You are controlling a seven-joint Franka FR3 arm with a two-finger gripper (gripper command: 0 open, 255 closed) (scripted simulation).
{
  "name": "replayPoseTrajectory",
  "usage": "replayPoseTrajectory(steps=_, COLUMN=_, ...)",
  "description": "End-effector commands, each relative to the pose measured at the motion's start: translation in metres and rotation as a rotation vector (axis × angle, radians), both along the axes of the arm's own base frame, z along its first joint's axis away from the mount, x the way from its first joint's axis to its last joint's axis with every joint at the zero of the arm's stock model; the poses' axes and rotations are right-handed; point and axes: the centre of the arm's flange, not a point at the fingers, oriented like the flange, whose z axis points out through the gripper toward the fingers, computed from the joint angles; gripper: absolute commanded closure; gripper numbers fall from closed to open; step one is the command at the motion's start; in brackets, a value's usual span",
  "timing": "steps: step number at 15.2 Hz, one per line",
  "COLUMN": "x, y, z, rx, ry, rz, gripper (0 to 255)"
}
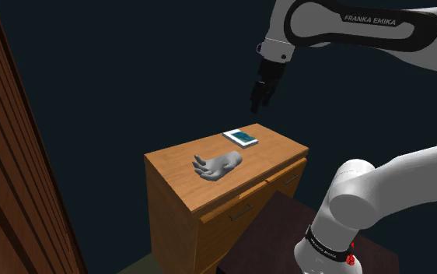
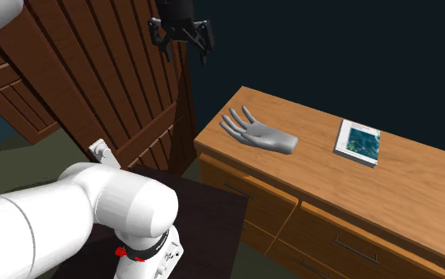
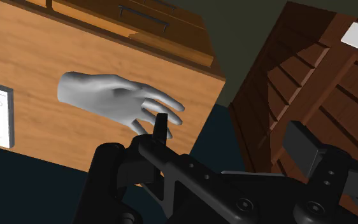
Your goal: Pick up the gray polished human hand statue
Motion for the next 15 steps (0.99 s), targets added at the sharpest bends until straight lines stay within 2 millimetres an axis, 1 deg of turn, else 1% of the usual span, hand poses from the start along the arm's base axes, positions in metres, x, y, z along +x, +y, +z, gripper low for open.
replayPoseTrajectory(steps=1, x=0.0, y=0.0, z=0.0, rx=0.0, ry=0.0, rz=0.0, gripper=0)
replayPoseTrajectory(steps=8, x=0.053, y=-0.045, z=-0.068, rx=0.067, ry=0.014, rz=-0.155, gripper=0)
replayPoseTrajectory(steps=15, x=0.098, y=-0.093, z=-0.139, rx=0.134, ry=0.028, rz=-0.311, gripper=0)
